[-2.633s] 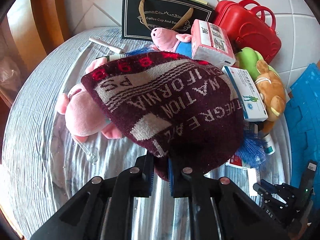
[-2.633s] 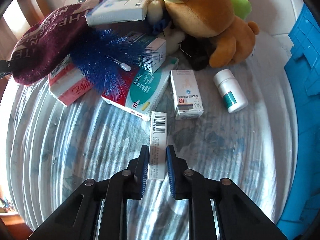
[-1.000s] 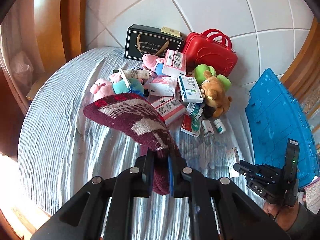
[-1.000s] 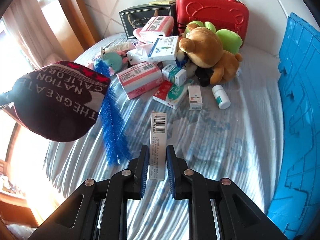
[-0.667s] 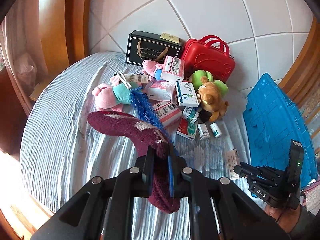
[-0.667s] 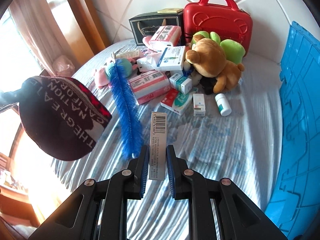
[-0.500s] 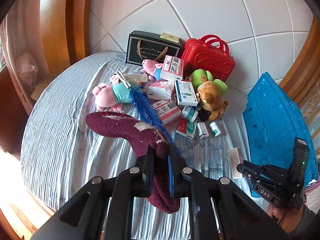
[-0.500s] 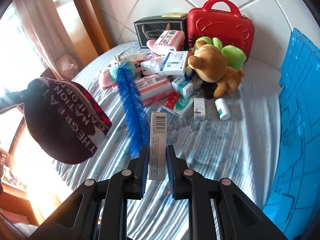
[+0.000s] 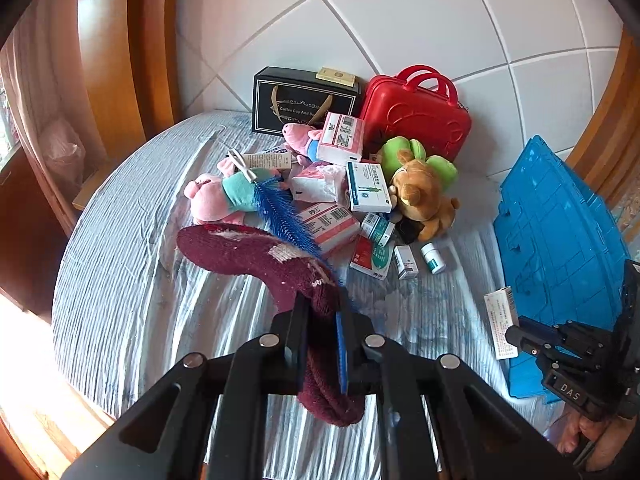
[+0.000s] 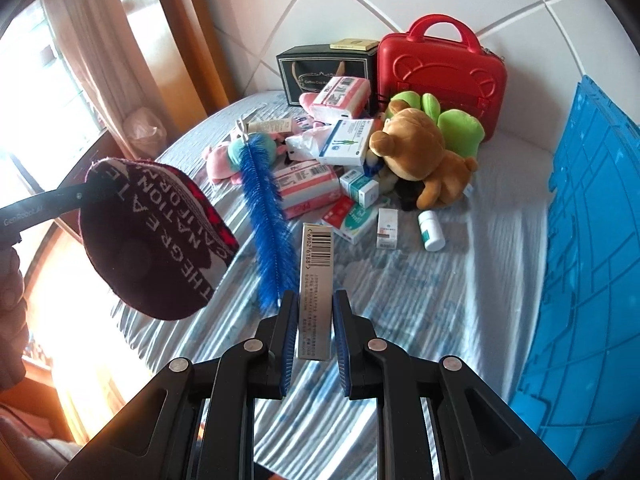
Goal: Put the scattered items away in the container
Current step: 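Lift and carry the knit hat and white strip box over the blue crate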
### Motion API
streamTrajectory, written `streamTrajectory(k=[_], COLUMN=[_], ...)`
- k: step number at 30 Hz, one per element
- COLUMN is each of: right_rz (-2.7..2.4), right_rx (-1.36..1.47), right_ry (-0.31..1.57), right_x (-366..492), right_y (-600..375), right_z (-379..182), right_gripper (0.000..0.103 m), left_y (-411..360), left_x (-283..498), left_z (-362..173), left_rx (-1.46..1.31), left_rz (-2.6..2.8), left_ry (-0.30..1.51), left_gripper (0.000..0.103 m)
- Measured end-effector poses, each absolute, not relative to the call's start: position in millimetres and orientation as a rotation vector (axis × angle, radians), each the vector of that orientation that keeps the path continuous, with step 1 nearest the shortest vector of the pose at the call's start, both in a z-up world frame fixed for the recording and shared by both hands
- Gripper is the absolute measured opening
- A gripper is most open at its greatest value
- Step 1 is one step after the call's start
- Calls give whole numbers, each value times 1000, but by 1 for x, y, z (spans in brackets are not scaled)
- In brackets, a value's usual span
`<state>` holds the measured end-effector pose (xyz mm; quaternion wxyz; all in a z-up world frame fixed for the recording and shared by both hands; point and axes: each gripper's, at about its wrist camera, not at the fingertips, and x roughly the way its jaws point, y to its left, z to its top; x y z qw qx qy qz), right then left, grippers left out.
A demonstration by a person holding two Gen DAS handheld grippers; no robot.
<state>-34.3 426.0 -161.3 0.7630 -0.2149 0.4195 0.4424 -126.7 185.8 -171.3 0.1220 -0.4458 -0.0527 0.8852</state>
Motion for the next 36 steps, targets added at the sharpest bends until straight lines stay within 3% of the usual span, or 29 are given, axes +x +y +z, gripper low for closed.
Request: streamTrajectory(k=[19, 36], right_rz=[1076, 1133], right_rx=[-433, -321], right_ry=[821, 716], right_x=[-14, 2], right_y=[364, 290], right_z=[-83, -13], right_gripper=[17, 17], left_y=[265, 342], left_x=[-106, -84], left_z=[-140, -72], left_rx=[-1300, -1140], left_rz=[2706, 2741], left_ry=[-32, 47], left_gripper=[11, 11])
